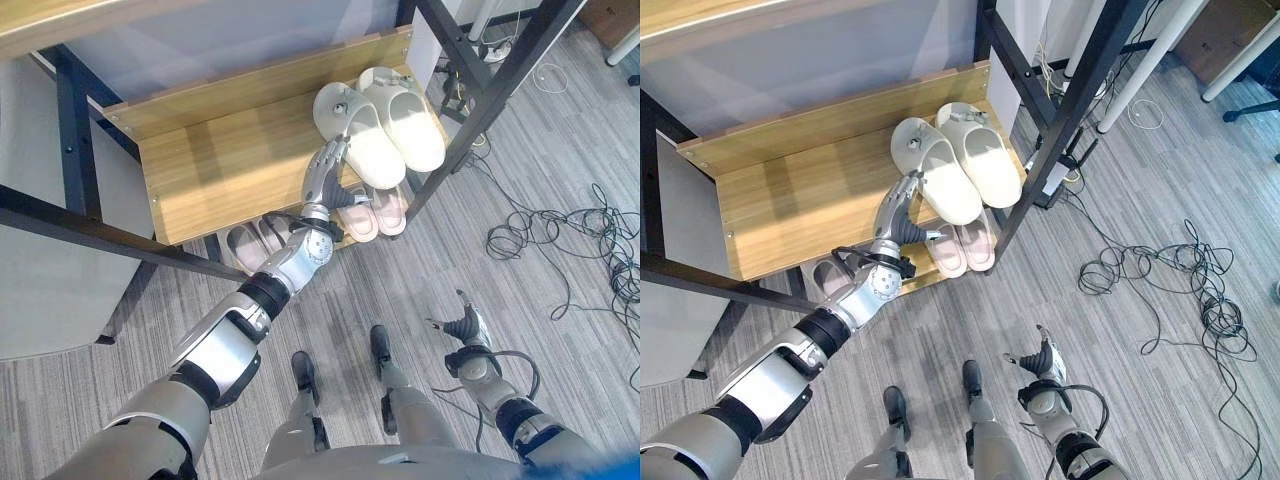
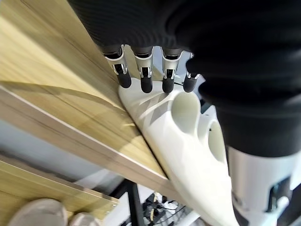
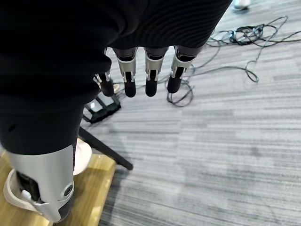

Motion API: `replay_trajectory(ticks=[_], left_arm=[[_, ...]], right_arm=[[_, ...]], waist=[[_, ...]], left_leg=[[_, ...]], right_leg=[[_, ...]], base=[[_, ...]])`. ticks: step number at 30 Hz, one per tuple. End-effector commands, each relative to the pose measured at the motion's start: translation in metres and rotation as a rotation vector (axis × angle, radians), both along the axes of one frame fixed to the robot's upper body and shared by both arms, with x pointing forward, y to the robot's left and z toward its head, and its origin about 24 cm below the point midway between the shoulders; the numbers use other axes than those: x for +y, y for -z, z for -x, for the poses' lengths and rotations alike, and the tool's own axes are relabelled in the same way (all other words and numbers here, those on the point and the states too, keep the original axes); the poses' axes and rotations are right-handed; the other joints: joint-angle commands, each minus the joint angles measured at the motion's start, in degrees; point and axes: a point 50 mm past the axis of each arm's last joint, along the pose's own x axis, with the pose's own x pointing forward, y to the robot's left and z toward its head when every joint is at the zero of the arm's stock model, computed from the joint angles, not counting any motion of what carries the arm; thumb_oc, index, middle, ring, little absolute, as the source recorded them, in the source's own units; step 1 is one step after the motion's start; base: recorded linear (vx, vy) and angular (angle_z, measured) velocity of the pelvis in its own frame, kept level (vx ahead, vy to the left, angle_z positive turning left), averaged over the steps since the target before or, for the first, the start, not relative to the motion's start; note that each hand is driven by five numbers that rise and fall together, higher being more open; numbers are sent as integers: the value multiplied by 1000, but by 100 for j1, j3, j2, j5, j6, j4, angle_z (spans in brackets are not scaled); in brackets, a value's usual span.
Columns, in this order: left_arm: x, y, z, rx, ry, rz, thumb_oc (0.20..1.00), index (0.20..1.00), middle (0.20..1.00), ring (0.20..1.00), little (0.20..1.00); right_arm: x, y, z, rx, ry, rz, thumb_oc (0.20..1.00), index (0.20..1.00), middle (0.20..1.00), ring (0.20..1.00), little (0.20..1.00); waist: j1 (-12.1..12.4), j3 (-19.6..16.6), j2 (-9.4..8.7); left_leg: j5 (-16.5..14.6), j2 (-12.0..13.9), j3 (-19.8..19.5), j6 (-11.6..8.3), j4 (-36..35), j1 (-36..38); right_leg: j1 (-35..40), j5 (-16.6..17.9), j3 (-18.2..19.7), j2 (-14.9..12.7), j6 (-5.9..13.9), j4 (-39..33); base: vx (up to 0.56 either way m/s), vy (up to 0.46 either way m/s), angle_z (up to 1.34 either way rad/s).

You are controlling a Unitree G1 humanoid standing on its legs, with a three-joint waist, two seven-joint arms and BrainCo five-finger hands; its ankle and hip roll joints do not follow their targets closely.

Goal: Arrange the slippers neatly on the shoe rack.

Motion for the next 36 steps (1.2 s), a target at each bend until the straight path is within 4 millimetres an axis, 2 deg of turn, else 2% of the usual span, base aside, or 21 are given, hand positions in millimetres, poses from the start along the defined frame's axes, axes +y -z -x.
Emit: replay_trajectory(ticks=[1, 2, 8, 9, 11, 13, 14, 15, 16, 17, 19, 21, 24, 25, 28, 29, 31, 32, 33, 35, 36], left_arm=[[3, -34, -15, -90, -8, 27, 1000, 1000, 1000, 1000, 1000], [4, -34, -15, -90, -8, 27, 1000, 1000, 1000, 1000, 1000], [38, -21, -4, -77, -67, 154, 1000, 1000, 1000, 1000, 1000], [39, -20, -4, -77, -68, 154, 1000, 1000, 1000, 1000, 1000], [55, -18, 11, -89, -27, 217, 1000, 1000, 1000, 1000, 1000], [66, -19, 35, -116, 66, 239, 1000, 1000, 1000, 1000, 1000], [71, -13, 52, -115, 112, 244, 1000, 1000, 1000, 1000, 1000], [75, -6, 60, -92, 129, 245, 1000, 1000, 1000, 1000, 1000], [82, 7, 87, -9, 226, 299, 1000, 1000, 1000, 1000, 1000], [85, 12, 94, 23, 244, 272, 1000, 1000, 1000, 1000, 1000], [88, 22, 107, 108, 283, 383, 1000, 1000, 1000, 1000, 1000], [86, 34, 116, 174, 308, 376, 1000, 1000, 1000, 1000, 1000], [82, 65, 134, 348, 331, 409, 1000, 1000, 1000, 1000, 1000], [85, 79, 143, 420, 318, 406, 1000, 1000, 1000, 1000, 1000], [95, 99, 152, 512, 254, 423, 1000, 1000, 1000, 1000, 1000], [104, 118, 157, 591, 184, 439, 1000, 1000, 1000, 1000, 1000], [109, 125, 159, 618, 153, 425, 1000, 1000, 1000, 1000, 1000], [134, 170, 177, 804, -31, 314, 1000, 1000, 1000, 1000, 1000], [147, 194, 191, 916, -141, 256, 1000, 1000, 1000, 1000, 1000], [155, 215, 210, 1029, -236, 228, 1000, 1000, 1000, 1000, 1000], [155, 215, 210, 1028, -235, 228, 1000, 1000, 1000, 1000, 1000]], right_arm=[[-9, -4, -4, -32, 53, -10, 1000, 1000, 1000, 1000, 1000], [-9, -4, -4, -32, 53, -10, 1000, 1000, 1000, 1000, 1000], [-15, 1, 3, -8, 114, -38, 1000, 1000, 1000, 1000, 1000], [-15, 1, 4, -7, 113, -38, 1000, 1000, 1000, 1000, 1000], [-22, 1, 7, 5, 142, -51, 1000, 1000, 1000, 1000, 1000], [-30, 4, 14, 29, 165, -57, 1000, 1000, 1000, 1000, 1000], [-31, 8, 19, 51, 168, -62, 1000, 1000, 1000, 1000, 1000], [-32, 10, 23, 68, 170, -62, 1000, 1000, 1000, 1000, 1000], [-33, 19, 37, 129, 168, -64, 1000, 1000, 1000, 1000, 1000], [-32, 22, 41, 150, 163, -63, 1000, 1000, 1000, 1000, 1000], [-30, 28, 51, 195, 146, -63, 1000, 1000, 1000, 1000, 1000], [-27, 33, 58, 227, 134, -68, 1000, 1000, 1000, 1000, 1000], [-24, 41, 70, 284, 130, -77, 1000, 1000, 1000, 1000, 1000], [-24, 44, 77, 307, 136, -81, 1000, 1000, 1000, 1000, 1000], [-23, 49, 87, 345, 157, -88, 1000, 1000, 1000, 1000, 1000], [-23, 53, 96, 375, 187, -110, 1000, 1000, 1000, 1000, 1000], [-23, 55, 99, 389, 195, -118, 1000, 1000, 1000, 1000, 1000], [-22, 60, 110, 468, 107, -59, 1000, 1000, 1000, 1000, 1000], [-23, 63, 118, 513, 76, -40, 1000, 1000, 1000, 1000, 1000], [-25, 66, 128, 552, 86, -48, 1000, 1000, 1000, 1000, 1000], [-25, 66, 128, 552, 86, -48, 1000, 1000, 1000, 1000, 1000]], waist=[[35, 161, -3], [34, 161, -3], [173, 34, -16], [167, 37, -17], [234, 65, -1], [328, 51, -1], [397, 33, -8], [437, 1, -7], [572, -105, -47], [591, -138, -53], [658, -205, -79], [703, -233, -104], [780, -330, -166], [812, -371, -198], [856, -388, -268], [870, -382, -331], [875, -369, -360], [877, -392, -478], [868, -405, -526], [848, -413, -550], [848, -410, -547]], left_leg=[[-363, 218, -640, -351, 36, 109], [-363, 218, -641, -351, 36, 109], [-392, 171, -683, -344, 36, 415], [-391, 170, -686, -344, 36, 421], [-422, 131, -720, -353, 36, 717], [-450, 103, -718, -343, 36, 956], [-476, 67, -723, -317, 36, 1091], [-484, 48, -723, -306, 36, 1156], [-527, -6, -733, -271, 36, 1405], [-546, -15, -735, -263, 36, 1475], [-577, -49, -788, -239, 36, 1620], [-600, -61, -832, -230, 36, 1710], [-675, -109, -890, -201, 36, 1818], [-701, -131, -895, -190, 36, 1838], [-722, -139, -868, -169, 36, 1866], [-723, -137, -870, -157, 36, 1904], [-727, -134, -875, -152, 36, 1934], [-756, -123, -883, -154, 36, 2053], [-763, -111, -876, -161, 36, 2090], [-770, -103, -866, -164, 36, 2119], [-771, -103, -865, -164, 36, 2120]], right_leg=[[258, -356, -499, -247, 527, 45], [259, -356, -499, -247, 528, 45], [654, -404, -616, -317, 536, 83], [662, -406, -620, -319, 536, 81], [992, -459, -692, -358, 543, 100], [1268, -492, -770, -388, 550, 110], [1434, -500, -786, -388, 558, 94], [1505, -500, -797, -384, 564, 85], [1779, -505, -878, -396, 598, 30], [1847, -517, -896, -404, 611, 29], [2025, -552, -951, -406, 619, 29], [2155, -570, -1009, -423, 636, 29], [2316, -583, -1091, -463, 692, 29], [2317, -539, -1084, -487, 728, 29], [2298, -512, -1048, -490, 754, 29], [2323, -499, -1053, -492, 755, 29], [2363, -491, -1063, -490, 758, 29], [2486, -507, -1084, -460, 755, 29], [2513, -517, -1083, -444, 747, 29], [2529, -527, -1074, -432, 738, 29], [2531, -528, -1074, -432, 738, 29]], base=[[0, 0, 0], [0, 0, 0], [19, -3, 4], [69, 6, 17], [71, 23, 25], [36, 57, 13], [29, 69, 30], [21, 122, 33], [15, 117, 28], [9, 131, 0], [-8, 87, 3], [-36, 86, 18], [-75, 132, 14], [-99, 121, 6], [-80, 85, 1], [-44, 43, -1], [-35, 38, 0], [-64, 60, 3], [-63, 56, 1], [-25, 17, 1], [-32, 26, 3]])
